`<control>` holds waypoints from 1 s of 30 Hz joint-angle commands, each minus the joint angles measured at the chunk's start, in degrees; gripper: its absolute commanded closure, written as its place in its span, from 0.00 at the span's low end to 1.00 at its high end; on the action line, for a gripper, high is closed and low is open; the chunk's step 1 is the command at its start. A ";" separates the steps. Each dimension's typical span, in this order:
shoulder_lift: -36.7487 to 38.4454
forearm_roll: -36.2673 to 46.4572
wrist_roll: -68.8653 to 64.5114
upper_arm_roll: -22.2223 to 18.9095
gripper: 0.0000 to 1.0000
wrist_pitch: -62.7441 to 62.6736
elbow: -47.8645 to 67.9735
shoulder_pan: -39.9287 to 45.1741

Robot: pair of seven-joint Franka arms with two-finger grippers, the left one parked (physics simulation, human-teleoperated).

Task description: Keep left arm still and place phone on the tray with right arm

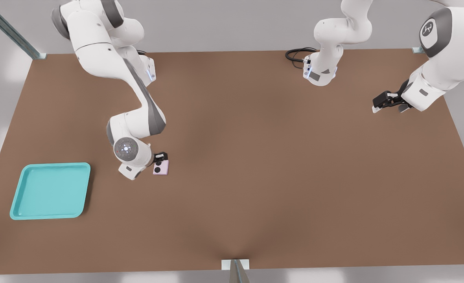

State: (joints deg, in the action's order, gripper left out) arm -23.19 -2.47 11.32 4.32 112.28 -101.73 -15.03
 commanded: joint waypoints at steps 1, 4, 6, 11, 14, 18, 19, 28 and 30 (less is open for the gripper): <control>-1.50 -0.51 28.57 0.07 0.00 16.57 -2.42 -0.88; -4.05 -0.34 31.83 0.16 0.00 19.21 -3.74 -0.79; -4.85 -0.34 31.83 0.16 0.00 21.40 -4.88 -0.44; -4.14 -0.43 27.09 2.53 0.00 34.76 -15.16 5.09; -4.85 -0.43 26.56 2.71 0.00 38.19 -17.10 5.45; -7.04 -0.43 26.38 2.71 0.00 38.98 -16.92 4.92; -7.04 -0.43 26.29 2.80 0.00 38.98 -16.92 4.92; -7.04 -0.95 25.15 2.80 0.00 38.19 -18.94 4.83; -6.96 -2.53 25.15 2.80 0.00 38.19 -19.82 4.92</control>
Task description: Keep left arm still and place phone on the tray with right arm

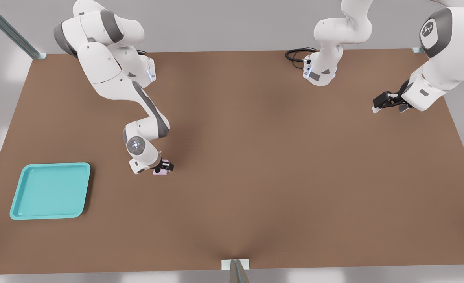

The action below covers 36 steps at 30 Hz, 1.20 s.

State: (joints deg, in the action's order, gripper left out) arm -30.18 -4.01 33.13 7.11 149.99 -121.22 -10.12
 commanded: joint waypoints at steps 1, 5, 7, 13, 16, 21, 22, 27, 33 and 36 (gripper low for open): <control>0.29 -1.09 3.34 0.01 0.00 0.31 -0.51 -0.07; 0.73 -1.09 3.34 0.36 0.00 -0.31 -1.12 -0.07; 0.21 -2.32 3.34 0.36 0.00 -0.31 -0.69 0.01; -0.06 -3.02 3.43 0.36 0.15 0.04 -0.51 0.19; 0.47 -3.02 3.34 0.36 0.19 -0.13 -0.51 0.37; 3.54 -3.11 -1.48 0.36 0.19 -1.98 -0.51 3.53; 4.33 -3.11 -3.77 0.36 0.20 -2.07 -0.42 4.93; 5.04 -3.02 -22.40 0.27 0.19 -2.95 2.13 17.06; -0.76 -2.76 -48.68 0.27 0.19 -2.95 9.77 33.50; -5.94 -2.58 -59.67 0.36 0.19 -2.94 15.66 38.95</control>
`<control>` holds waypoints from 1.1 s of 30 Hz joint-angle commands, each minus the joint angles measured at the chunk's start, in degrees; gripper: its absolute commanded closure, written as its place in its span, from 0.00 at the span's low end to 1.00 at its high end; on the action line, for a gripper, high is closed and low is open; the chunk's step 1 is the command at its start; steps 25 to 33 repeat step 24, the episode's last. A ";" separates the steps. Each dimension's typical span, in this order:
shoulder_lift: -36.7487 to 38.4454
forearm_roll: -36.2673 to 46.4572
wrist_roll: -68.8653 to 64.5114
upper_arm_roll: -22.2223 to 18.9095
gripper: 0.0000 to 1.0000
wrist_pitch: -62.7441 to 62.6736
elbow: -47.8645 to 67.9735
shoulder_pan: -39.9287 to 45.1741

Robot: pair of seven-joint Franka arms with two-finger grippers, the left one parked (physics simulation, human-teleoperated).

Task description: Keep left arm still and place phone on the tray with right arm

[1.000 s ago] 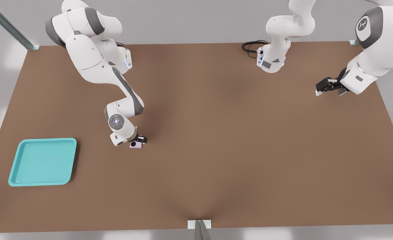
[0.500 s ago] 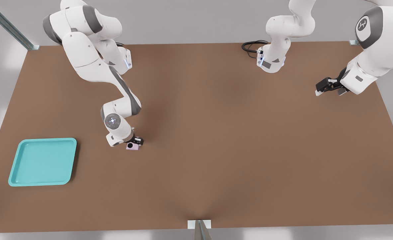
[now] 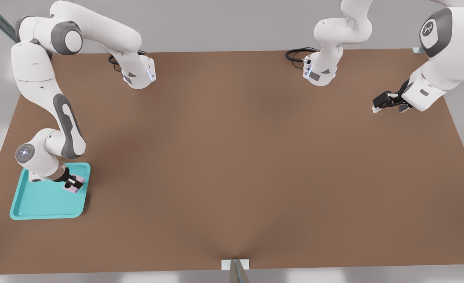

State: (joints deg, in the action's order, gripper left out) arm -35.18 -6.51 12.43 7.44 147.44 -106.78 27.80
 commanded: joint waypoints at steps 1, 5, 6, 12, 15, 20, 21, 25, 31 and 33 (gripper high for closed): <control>-2.87 0.01 -41.96 0.03 0.19 -0.40 3.15 2.70; -4.99 5.28 -48.55 -0.05 0.00 -0.57 5.62 3.14; -4.90 5.28 -48.47 -0.05 0.00 -0.58 5.62 3.06; 13.20 2.03 -32.04 14.88 0.00 -42.59 28.47 1.39; 31.22 4.32 -14.37 -12.89 0.00 -55.07 23.21 -32.10; 33.24 4.58 -13.49 -15.17 0.00 -56.65 22.15 -35.18; 34.65 4.58 -14.10 -14.73 0.00 -56.91 20.13 -34.22; 35.01 4.58 -15.24 -11.48 0.00 -56.91 19.68 -30.96; 35.01 4.58 -15.24 -11.48 0.00 -56.91 19.68 -30.96; 35.01 4.58 -15.24 -11.48 0.00 -56.91 19.68 -30.96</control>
